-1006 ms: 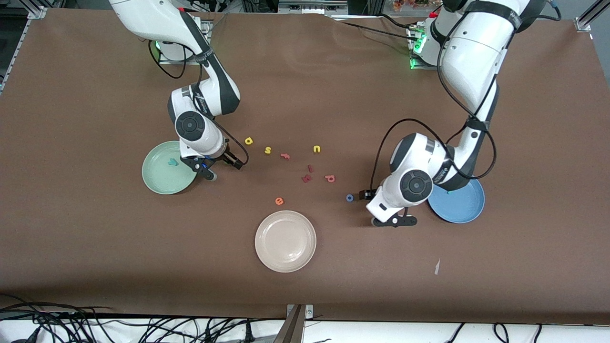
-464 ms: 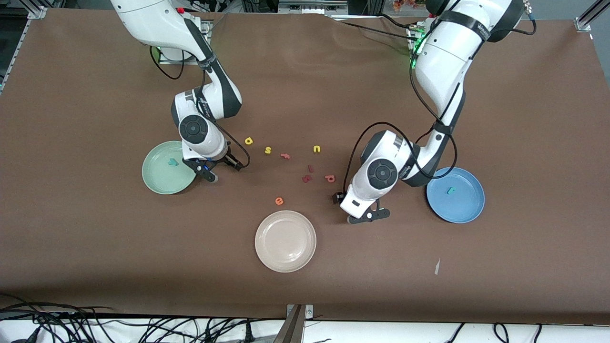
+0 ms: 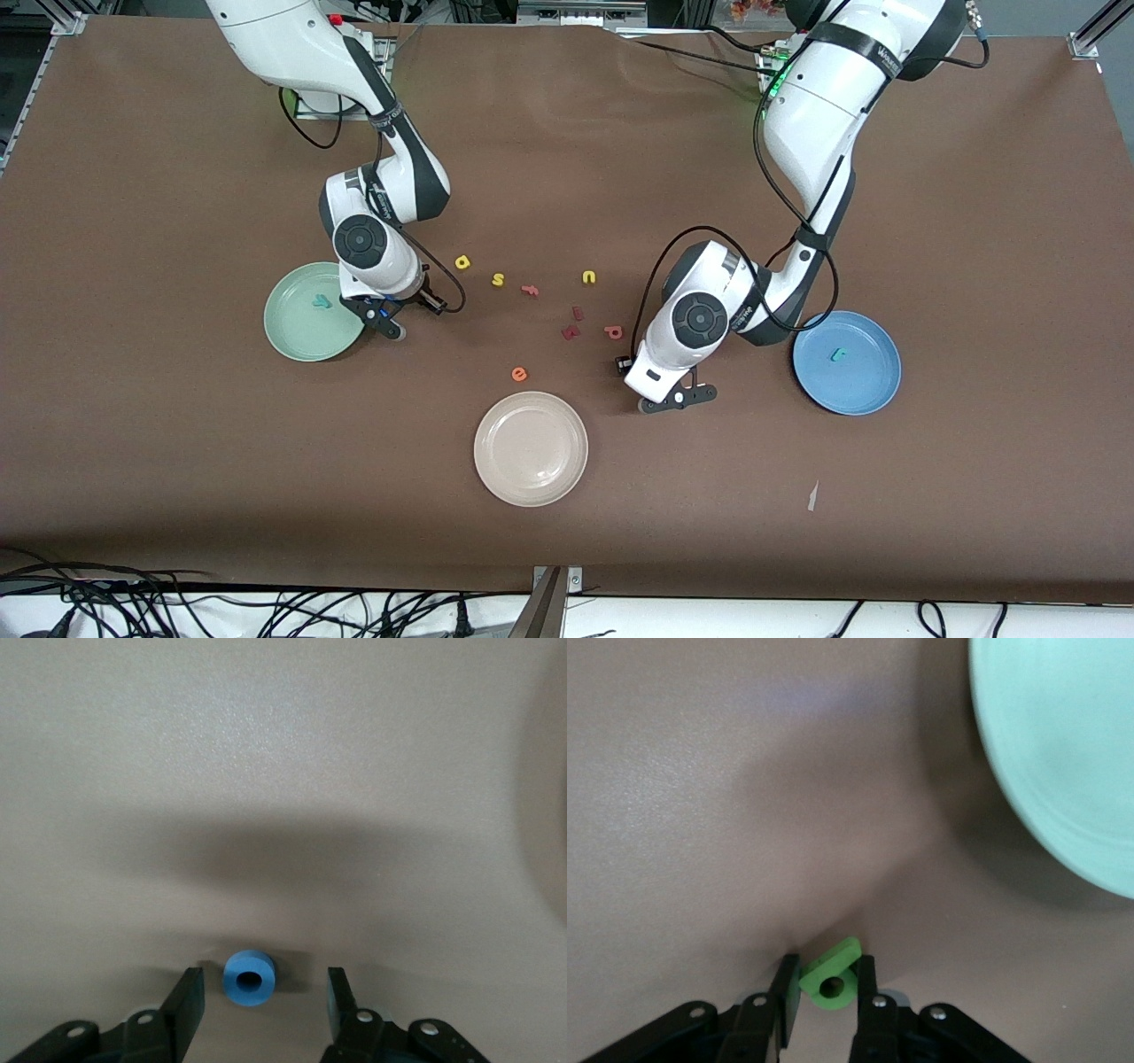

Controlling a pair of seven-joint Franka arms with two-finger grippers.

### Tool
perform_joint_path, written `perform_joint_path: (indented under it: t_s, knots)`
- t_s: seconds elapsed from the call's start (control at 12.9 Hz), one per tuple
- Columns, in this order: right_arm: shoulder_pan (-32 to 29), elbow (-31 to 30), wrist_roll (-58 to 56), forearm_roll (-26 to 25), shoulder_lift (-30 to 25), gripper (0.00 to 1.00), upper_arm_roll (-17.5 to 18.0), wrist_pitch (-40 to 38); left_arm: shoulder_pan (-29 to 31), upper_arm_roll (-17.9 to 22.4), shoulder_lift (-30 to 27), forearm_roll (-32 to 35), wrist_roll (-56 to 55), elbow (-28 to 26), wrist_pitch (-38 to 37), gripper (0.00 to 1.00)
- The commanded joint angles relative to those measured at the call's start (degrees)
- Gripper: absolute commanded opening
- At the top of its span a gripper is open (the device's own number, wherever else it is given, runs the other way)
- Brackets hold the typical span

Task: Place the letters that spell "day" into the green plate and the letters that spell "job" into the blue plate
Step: 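Place the 6 on the green plate and the o on the blue plate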

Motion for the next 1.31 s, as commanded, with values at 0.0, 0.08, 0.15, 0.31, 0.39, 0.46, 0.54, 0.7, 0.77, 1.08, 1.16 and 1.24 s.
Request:
perform_joint_path:
  t_s: [0.0,0.08,0.15,0.31,0.39,0.46,0.54,0.7,0.77,1.08,1.16,1.24]
  knots:
    - [0.1,1.8,-1.0,0.8,0.0,0.09,-0.4,-1.0,-0.8,0.9,1.2,0.7,-0.5,1.3,-0.2,0.64]
    - [0.0,4.0,-1.1,0.6,-0.2,0.09,-0.6,-5.0,-0.8,0.9,1.2,1.5,-0.5,1.2,0.1,0.63]
    - [-0.6,7.3,-1.4,-0.2,-0.2,0.09,-1.3,-10.2,-0.8,0.9,1.3,1.5,-0.5,1.1,0.2,0.62]
    - [-0.6,13.1,-7.0,-0.2,-0.3,0.09,-5.2,-21.1,-0.8,0.9,1.5,1.5,-1.1,1.1,0.2,0.55]
    - [-0.6,13.8,-12.0,-0.2,-0.4,0.09,-7.5,-23.7,-0.8,0.9,1.4,1.5,-1.3,1.1,0.2,0.48]
    - [-0.6,13.4,-17.1,-0.2,-0.7,0.09,-10.2,-24.1,-0.8,0.9,1.4,1.5,-1.3,1.1,0.2,0.42]
    - [-0.8,12.9,-22.3,0.1,-0.7,0.09,-12.7,-24.2,-0.8,0.9,1.4,1.6,-1.2,1.1,0.2,0.36]
    - [-0.9,11.1,-28.1,0.7,-0.2,0.1,-15.1,-23.0,-0.8,0.9,1.4,1.6,-1.2,1.1,0.2,0.3]
    - [-1.9,10.3,-28.7,0.6,0.6,0.09,-15.2,-21.1,-0.8,0.9,1.4,1.6,-1.3,1.1,0.2,0.28]
    - [-7.4,6.6,-37.8,0.7,1.9,0.21,-15.1,-13.6,0.1,0.9,-0.2,1.7,-1.0,1.3,-1.0,0.19]
    - [-7.5,6.6,-38.0,0.7,1.9,0.68,-15.1,-13.7,1.0,0.9,-1.2,1.7,-0.6,1.3,-2.5,0.17]
    - [-7.6,6.6,-38.3,0.7,1.7,1.0,-15.1,-13.9,2.5,0.9,-2.2,1.8,0.4,1.7,-5.4,0.16]
